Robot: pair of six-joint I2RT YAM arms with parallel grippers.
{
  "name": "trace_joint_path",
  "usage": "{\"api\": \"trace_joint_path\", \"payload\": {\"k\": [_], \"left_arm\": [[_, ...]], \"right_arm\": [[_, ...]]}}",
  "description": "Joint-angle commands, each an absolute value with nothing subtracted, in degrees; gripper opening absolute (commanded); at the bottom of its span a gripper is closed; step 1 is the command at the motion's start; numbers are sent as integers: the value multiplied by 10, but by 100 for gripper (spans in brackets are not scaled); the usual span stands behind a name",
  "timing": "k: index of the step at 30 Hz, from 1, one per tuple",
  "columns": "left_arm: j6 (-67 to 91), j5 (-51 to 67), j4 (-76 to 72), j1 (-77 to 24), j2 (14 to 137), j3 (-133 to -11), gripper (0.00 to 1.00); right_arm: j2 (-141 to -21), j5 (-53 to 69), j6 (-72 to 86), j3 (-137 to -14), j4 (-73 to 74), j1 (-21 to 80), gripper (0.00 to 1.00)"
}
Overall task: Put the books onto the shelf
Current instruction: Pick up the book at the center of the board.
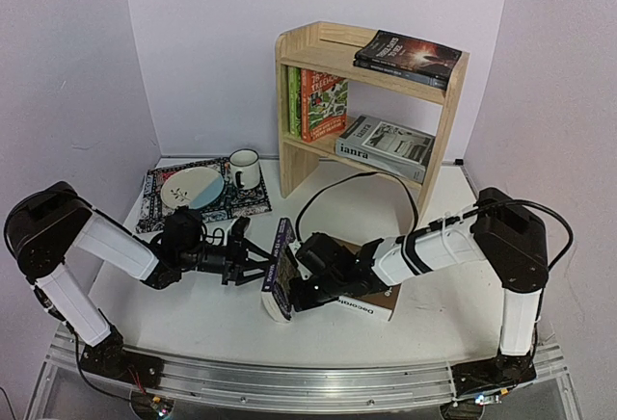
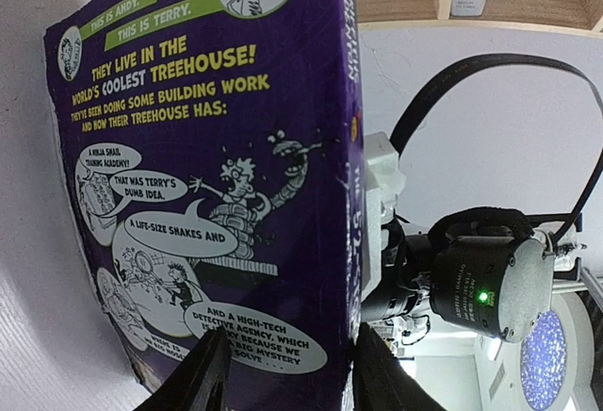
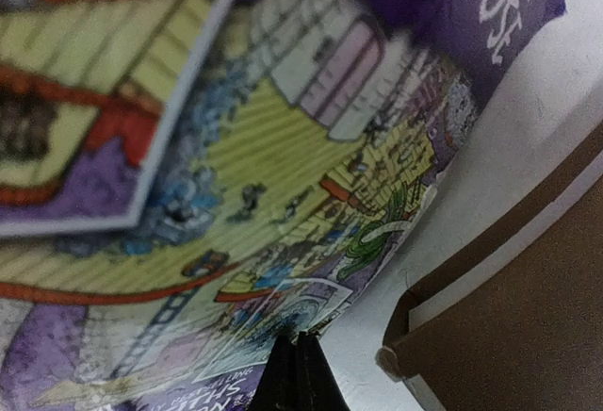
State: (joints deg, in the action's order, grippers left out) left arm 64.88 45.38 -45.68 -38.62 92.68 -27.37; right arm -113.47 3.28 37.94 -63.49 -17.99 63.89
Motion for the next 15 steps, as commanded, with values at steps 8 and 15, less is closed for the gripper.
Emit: {"api": "trace_joint_path", "payload": {"k": [8, 15], "left_arm": [[610, 419, -385, -389, 899, -285, 72], [508, 367, -206, -389, 872, -341, 80]], "right_arm": [[-1105, 39, 363, -622, -203, 643, 0], [-1101, 40, 354, -630, -200, 643, 1]]}}
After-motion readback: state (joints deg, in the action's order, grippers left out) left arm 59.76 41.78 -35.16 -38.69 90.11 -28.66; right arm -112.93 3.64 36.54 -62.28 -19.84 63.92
